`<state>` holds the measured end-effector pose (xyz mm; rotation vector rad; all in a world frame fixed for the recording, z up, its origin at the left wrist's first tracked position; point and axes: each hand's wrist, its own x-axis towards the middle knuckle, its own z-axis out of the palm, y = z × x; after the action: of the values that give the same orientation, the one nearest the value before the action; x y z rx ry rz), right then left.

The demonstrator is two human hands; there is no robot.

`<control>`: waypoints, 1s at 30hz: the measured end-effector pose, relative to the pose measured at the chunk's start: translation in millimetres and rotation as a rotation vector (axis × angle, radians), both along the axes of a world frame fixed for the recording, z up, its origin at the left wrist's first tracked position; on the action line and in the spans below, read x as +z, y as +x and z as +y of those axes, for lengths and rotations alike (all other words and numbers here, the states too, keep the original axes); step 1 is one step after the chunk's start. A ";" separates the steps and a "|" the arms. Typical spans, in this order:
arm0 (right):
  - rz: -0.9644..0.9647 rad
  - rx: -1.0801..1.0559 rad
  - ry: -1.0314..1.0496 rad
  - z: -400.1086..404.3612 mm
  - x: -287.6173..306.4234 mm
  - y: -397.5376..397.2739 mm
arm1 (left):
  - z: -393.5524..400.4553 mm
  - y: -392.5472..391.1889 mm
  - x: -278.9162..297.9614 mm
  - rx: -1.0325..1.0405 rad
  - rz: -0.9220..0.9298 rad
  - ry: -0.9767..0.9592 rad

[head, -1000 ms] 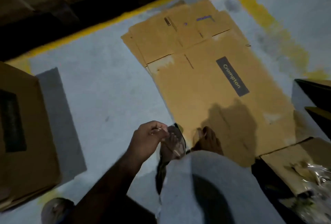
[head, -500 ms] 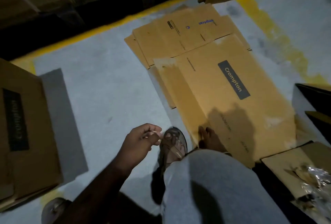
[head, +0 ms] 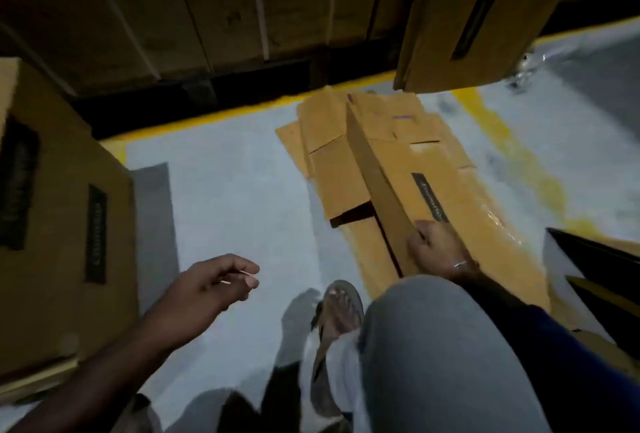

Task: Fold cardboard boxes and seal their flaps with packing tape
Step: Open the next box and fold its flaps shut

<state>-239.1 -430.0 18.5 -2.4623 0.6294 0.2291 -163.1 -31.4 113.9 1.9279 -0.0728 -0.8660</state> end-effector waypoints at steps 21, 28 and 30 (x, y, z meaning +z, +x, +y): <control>-0.540 0.021 0.424 219.6 222.1 39.0 | 70.2 29.9 67.6 0.303 0.043 -0.160; -0.414 0.214 0.655 247.3 243.1 -15.5 | 76.7 54.8 70.3 0.496 0.081 -0.248; -0.387 0.294 0.578 256.2 231.3 -21.3 | 76.0 59.7 67.8 0.492 0.093 -0.256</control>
<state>-260.4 -173.8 249.8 -1.9452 0.0177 0.0322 -103.4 44.7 181.8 1.5656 0.3194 -0.5794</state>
